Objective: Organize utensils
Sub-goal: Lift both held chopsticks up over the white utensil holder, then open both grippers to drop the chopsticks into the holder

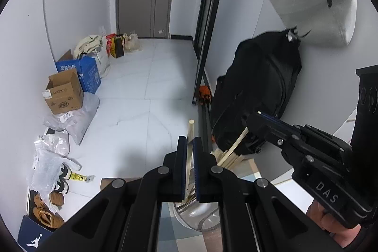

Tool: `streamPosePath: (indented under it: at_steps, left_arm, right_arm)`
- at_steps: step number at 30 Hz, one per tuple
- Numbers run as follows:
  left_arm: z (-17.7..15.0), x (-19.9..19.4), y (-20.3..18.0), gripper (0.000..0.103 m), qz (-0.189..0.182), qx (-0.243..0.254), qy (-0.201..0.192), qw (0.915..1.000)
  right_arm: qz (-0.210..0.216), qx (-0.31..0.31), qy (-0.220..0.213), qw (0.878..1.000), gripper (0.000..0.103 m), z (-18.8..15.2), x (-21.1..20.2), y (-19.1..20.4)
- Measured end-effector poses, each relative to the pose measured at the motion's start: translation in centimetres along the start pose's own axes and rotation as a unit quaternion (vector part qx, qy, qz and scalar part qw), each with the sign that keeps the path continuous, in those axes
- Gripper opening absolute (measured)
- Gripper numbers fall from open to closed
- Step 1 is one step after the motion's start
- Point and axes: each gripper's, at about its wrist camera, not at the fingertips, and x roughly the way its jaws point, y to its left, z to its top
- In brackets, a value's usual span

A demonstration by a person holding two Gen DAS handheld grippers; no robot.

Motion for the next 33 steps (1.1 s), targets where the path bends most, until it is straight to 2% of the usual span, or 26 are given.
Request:
streamPosePath:
  at_steps: [10,14,18,23,25,27,29,33]
  left_arm:
    - [-1.4,3.0,0.7,0.001,-0.028,0.014,0.039,0.9987]
    - [-1.3,3.5,1.1,0.001,-0.052,0.007,0.042,0.9978]
    - [-1.1,3.5,1.8,0.001,-0.055,-0.01,0.038,0.9977]
    - [-1.2,3.2,2.3,0.002,-0.046,-0.023,0.036,0.998]
    - [-1.3,3.0,2.1,0.005,-0.036,-0.021,0.032,0.9986]
    - [-1.4,2.8,2.1,0.015,-0.031,-0.022,0.028,0.9989]
    - [-1.5,2.5,2.2,0.021,-0.022,-0.023,0.024,0.9992]
    - [-1.7,1.5,2.1,0.022,-0.006,-0.022,0.012,0.9997]
  right_arm:
    - [0.008,0.06,0.034,0.998,0.004,-3.2,2.5,-3.2]
    - [0.016,0.058,0.04,0.997,0.004,-3.5,2.9,-3.5]
    - [0.036,0.055,0.036,0.997,0.006,-3.5,2.9,-3.3]
    - [0.035,0.072,0.031,0.996,0.019,-3.6,2.3,-3.8]
    - [0.036,0.083,0.028,0.996,0.024,-3.6,2.3,-3.9]
    - [0.03,0.089,0.026,0.995,0.031,-3.6,1.9,-4.2]
    - [0.028,0.089,0.022,0.995,0.032,-3.5,1.4,-4.2]
    - [0.021,0.088,0.017,0.996,0.04,-3.5,0.4,-4.2]
